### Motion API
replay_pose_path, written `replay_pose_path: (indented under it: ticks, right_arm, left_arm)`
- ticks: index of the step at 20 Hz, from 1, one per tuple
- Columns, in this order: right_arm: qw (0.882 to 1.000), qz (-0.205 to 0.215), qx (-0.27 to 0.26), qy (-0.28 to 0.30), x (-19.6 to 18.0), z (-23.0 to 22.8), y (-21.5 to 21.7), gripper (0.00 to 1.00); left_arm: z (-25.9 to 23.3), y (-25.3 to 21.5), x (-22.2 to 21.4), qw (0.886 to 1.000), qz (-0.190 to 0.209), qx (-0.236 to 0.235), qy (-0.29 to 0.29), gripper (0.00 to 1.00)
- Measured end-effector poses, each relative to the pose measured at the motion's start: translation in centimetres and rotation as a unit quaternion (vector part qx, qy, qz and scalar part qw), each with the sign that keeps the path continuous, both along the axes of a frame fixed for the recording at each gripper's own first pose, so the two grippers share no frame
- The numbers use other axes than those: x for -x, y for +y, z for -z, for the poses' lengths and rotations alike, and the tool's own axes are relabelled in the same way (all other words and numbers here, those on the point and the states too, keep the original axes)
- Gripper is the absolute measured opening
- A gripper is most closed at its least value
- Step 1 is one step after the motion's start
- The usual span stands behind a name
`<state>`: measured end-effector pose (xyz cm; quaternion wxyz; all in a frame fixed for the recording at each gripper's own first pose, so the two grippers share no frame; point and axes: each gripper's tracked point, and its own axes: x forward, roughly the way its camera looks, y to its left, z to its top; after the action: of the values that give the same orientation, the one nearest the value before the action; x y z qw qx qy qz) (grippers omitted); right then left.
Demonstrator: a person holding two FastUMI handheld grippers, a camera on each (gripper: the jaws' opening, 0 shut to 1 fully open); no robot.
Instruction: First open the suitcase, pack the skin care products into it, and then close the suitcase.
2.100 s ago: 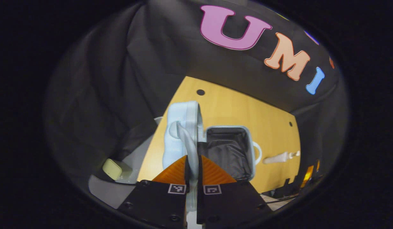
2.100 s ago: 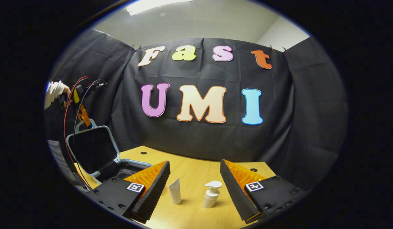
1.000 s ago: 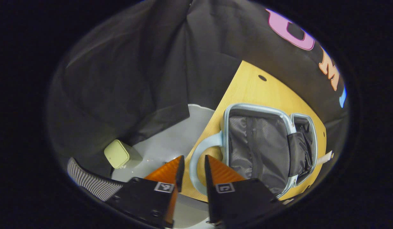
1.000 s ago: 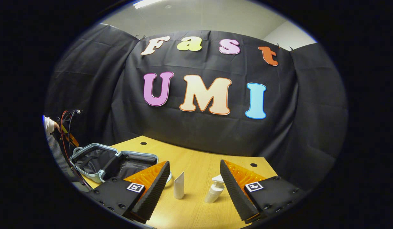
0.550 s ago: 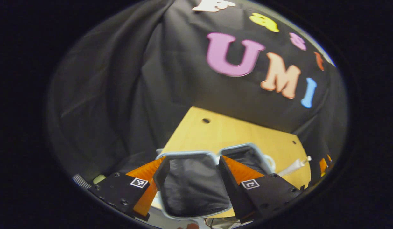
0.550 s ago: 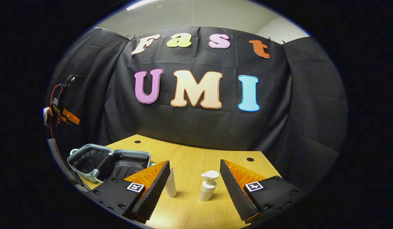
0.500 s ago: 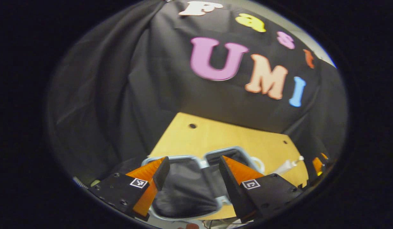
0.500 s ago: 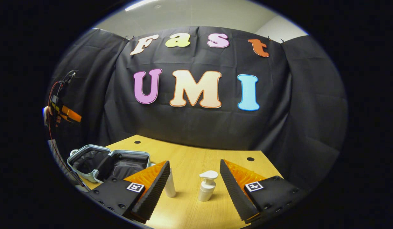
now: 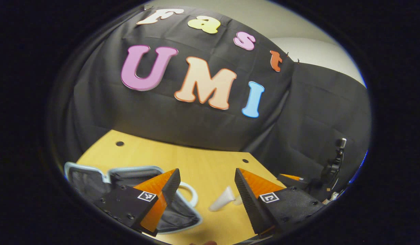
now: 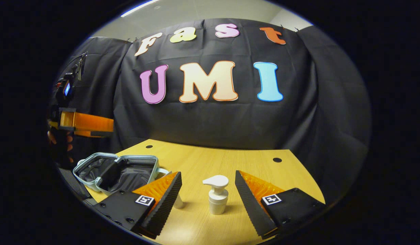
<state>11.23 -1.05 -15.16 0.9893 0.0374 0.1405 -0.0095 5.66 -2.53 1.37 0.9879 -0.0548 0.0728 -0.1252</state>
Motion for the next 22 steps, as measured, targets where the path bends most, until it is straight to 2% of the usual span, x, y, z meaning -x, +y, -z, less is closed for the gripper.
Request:
replay_pose_path:
  ticks: [5,9,13,15,16,17,19,22]
  right_arm:
    - [1.000,0.002,-0.025,0.018,-1.4,4.4,-0.9,0.98]
    - [0.999,-0.008,-0.039,0.033,-1.3,7.4,-0.6,0.97]
    - [0.998,-0.018,-0.030,0.050,-1.6,10.2,-0.5,0.98]
    - [0.998,-0.020,-0.030,0.056,-1.9,11.2,-0.5,0.98]
    - [0.998,-0.021,-0.033,0.057,-2.2,11.5,-0.5,0.98]
    - [0.997,-0.020,-0.035,0.059,-2.5,11.9,-0.5,0.98]
    - [0.997,-0.017,-0.037,0.065,-3.0,12.8,-0.8,0.98]
    - [0.997,-0.014,-0.041,0.070,-3.9,13.8,-0.8,0.98]
  left_arm:
    - [7.7,-5.7,-4.5,1.000,0.005,-0.014,0.023,0.94]
    - [12.9,-4.8,-7.8,0.997,-0.053,-0.016,0.044,0.94]
    - [17.7,-4.1,-9.4,0.993,-0.086,-0.007,0.085,0.91]
    - [19.5,-4.0,-9.7,0.990,-0.100,0.001,0.103,0.85]
    - [20.2,-3.9,-10.0,0.988,-0.108,0.002,0.113,0.70]
    - [20.9,-3.8,-10.2,0.986,-0.116,0.000,0.119,0.69]
    - [21.3,-3.3,-10.6,0.985,-0.124,-0.016,0.116,0.36]
    - [21.2,-3.0,-11.1,0.986,-0.127,-0.016,0.110,0.35]
